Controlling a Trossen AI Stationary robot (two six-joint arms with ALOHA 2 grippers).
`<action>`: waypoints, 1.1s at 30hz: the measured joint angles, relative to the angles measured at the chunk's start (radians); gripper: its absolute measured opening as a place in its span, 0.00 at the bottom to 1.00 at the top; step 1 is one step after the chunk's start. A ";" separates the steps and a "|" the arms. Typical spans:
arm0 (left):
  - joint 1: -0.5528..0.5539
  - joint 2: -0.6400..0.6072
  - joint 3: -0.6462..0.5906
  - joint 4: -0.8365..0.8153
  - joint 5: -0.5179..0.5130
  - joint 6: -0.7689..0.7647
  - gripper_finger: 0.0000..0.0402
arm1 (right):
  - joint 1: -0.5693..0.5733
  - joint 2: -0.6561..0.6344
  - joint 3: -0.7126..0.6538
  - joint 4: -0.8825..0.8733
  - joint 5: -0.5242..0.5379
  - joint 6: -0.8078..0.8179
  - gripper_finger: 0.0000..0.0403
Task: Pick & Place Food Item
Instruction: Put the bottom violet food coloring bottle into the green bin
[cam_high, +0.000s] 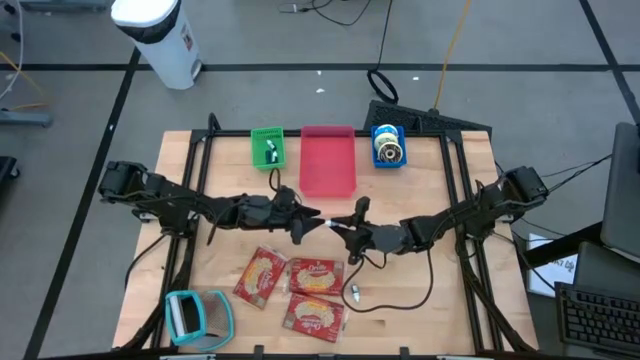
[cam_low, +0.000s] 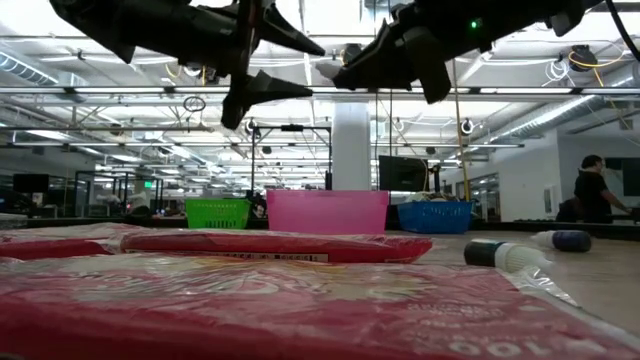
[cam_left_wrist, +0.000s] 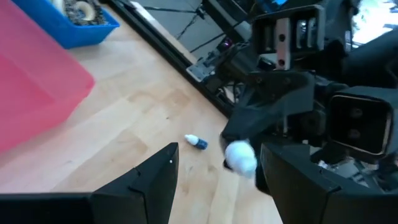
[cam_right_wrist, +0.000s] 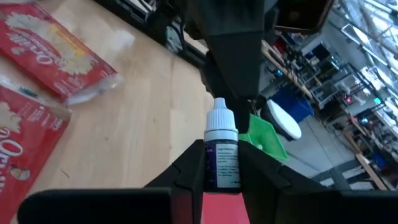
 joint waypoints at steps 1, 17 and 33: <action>0.000 0.000 0.006 -0.001 0.008 0.007 0.57 | 0.000 0.000 0.000 0.008 -0.003 -0.007 0.17; -0.016 0.001 0.024 -0.006 0.008 0.040 0.57 | -0.023 0.000 0.001 0.058 -0.021 -0.029 0.16; 0.022 0.204 0.192 0.025 0.082 0.099 0.57 | -0.039 0.000 0.001 0.047 -0.061 -0.026 0.17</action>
